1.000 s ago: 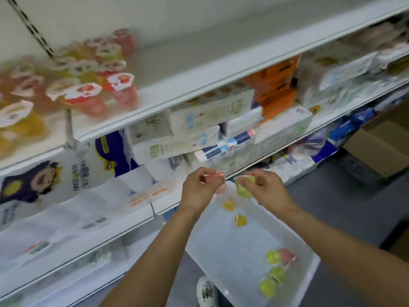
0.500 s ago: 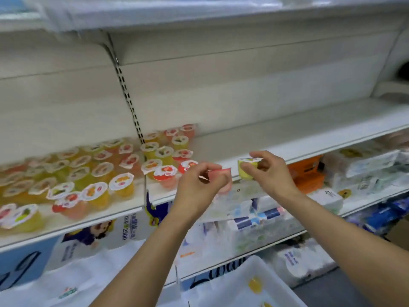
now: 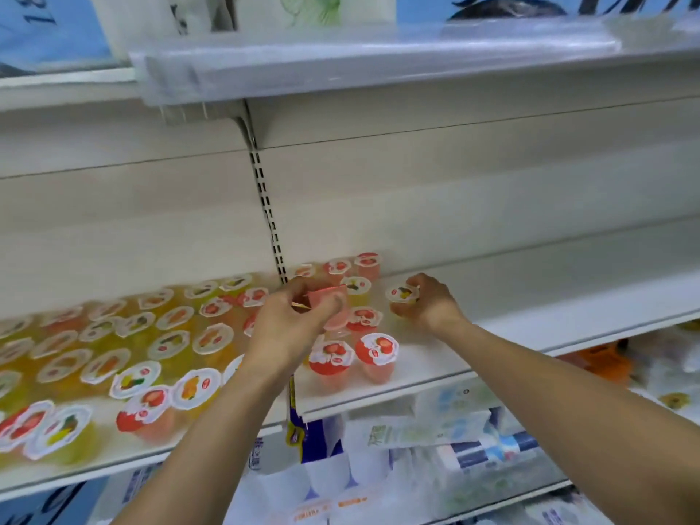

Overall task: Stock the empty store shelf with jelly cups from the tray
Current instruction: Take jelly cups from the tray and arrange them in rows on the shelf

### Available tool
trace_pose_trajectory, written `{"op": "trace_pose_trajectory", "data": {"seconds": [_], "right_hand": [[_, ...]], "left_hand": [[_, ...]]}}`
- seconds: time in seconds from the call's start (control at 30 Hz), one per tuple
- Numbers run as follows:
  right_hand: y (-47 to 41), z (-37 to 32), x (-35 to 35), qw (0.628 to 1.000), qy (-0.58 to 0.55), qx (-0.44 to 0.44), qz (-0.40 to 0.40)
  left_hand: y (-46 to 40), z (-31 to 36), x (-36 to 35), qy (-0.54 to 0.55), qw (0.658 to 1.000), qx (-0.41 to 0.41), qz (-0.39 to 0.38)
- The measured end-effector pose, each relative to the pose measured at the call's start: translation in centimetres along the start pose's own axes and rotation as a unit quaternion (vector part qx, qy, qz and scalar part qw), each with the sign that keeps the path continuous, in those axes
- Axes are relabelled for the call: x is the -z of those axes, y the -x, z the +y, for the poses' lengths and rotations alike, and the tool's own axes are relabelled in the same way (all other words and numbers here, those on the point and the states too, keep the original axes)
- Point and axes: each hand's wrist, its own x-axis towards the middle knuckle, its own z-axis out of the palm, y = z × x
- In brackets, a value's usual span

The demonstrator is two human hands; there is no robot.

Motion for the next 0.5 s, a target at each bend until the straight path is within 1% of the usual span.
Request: {"op": "trace_pose_trajectory", "data": {"seconds": [0.07,0.27,0.37,0.4,0.43,0.47,0.5], "right_hand": [[-1.6,-0.7,-0.6,1.000,0.003,-0.001,-0.003],[-4.2,-1.5,-2.2,0.999,0.004,0.034,0.000],[-4.0,-1.1,-2.0,0.998,0.038,0.034,-0.022],[-3.7,-1.0,-1.7,0.998,0.051,0.044,-0.008],[-3.2,-1.2,-1.2,0.997,0.036,0.061,0.016],[-2.5,-1.6,-0.5,0.996,-0.010,0.079,0.031],[-1.7,-2.3,0.4,0.991,-0.083,0.101,0.022]], "left_hand": [[-1.0,-0.3,0.3,-0.007,1.000,0.008,0.006],[-2.9,-1.1,0.4,-0.005,0.999,0.034,0.012],[-3.2,-1.3,0.3,-0.001,1.000,0.030,0.008],[-3.3,-1.4,0.2,-0.001,1.000,0.028,0.006],[-3.4,-1.3,0.1,0.002,1.000,0.026,0.004],[-3.6,-1.2,0.0,0.005,1.000,0.028,0.002],[-3.8,-0.9,-0.3,0.007,0.999,0.033,-0.001]]}}
